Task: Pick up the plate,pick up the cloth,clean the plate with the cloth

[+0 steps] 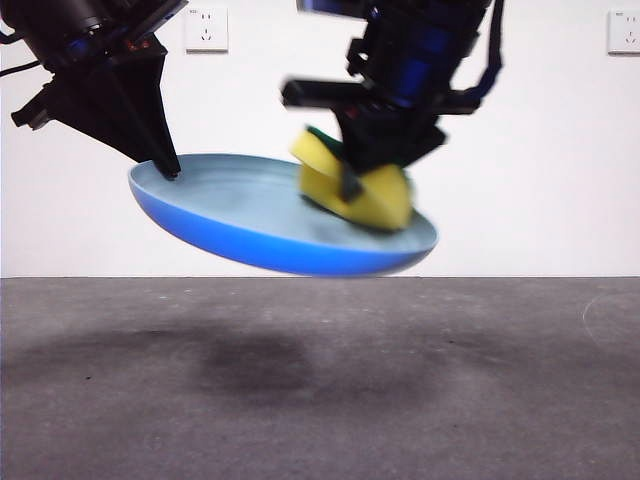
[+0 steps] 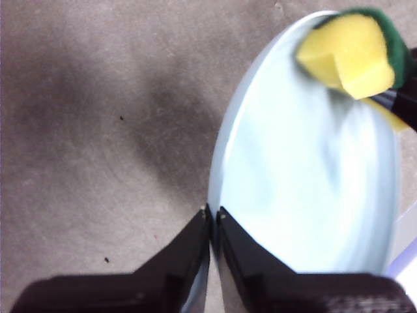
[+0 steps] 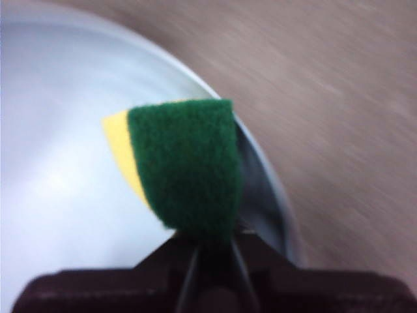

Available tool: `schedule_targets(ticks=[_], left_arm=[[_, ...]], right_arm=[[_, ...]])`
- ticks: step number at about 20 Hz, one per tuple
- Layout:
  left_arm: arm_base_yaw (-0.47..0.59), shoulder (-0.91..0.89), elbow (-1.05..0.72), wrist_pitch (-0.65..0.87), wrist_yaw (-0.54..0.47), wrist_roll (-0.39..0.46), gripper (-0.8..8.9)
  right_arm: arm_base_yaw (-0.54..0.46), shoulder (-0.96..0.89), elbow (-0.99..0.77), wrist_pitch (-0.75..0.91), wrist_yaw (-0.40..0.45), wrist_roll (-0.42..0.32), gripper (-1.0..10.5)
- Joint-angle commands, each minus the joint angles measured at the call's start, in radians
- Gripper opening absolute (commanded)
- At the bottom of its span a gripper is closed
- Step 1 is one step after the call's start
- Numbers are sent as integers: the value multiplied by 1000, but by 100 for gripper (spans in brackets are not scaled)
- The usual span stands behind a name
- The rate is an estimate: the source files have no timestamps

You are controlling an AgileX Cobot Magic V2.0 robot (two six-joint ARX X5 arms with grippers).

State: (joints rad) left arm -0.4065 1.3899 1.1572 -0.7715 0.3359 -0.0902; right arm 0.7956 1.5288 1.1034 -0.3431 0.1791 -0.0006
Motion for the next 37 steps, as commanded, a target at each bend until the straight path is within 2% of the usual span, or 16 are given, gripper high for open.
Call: schedule_targets(ticks=[1, 4, 8, 13, 15, 18, 21, 25, 28, 30, 35, 37], left_arm=[[-14, -2, -2, 18, 44, 36, -8], [-13, -2, -2, 51, 42, 20, -8], [-13, -2, -2, 100, 34, 6, -8], [-3, -2, -2, 113, 32, 4, -8], [3, -2, -2, 111, 34, 5, -8], [8, -2, -2, 89, 34, 7, -8], [8, -2, -2, 51, 37, 16, -8], [7, -2, -2, 1, 40, 40, -8], [2, -2, -2, -22, 40, 42, -8], [-2, -2, -2, -23, 43, 42, -8], [-6, -2, -2, 5, 61, 41, -8], [-6, -2, -2, 16, 60, 40, -8]], right_arm=[[5, 14, -5, 72, -149, 3, -16], [34, 22, -5, 106, -241, 10, -16], [92, 31, -5, 74, -310, 10, -16], [135, 31, -5, -109, -299, 0, -16], [135, 31, -5, -200, -227, -1, -16], [131, 31, -5, -280, -13, -1, -16], [113, 31, -5, -272, 184, -1, -16], [90, 31, -5, -200, 267, 0, -16], [75, 31, -5, -108, 264, 0, -16], [72, 31, -5, -44, 226, -1, -16], [71, 31, -5, 87, -35, 6, -16], [76, 31, -5, 109, -107, 7, -16]])
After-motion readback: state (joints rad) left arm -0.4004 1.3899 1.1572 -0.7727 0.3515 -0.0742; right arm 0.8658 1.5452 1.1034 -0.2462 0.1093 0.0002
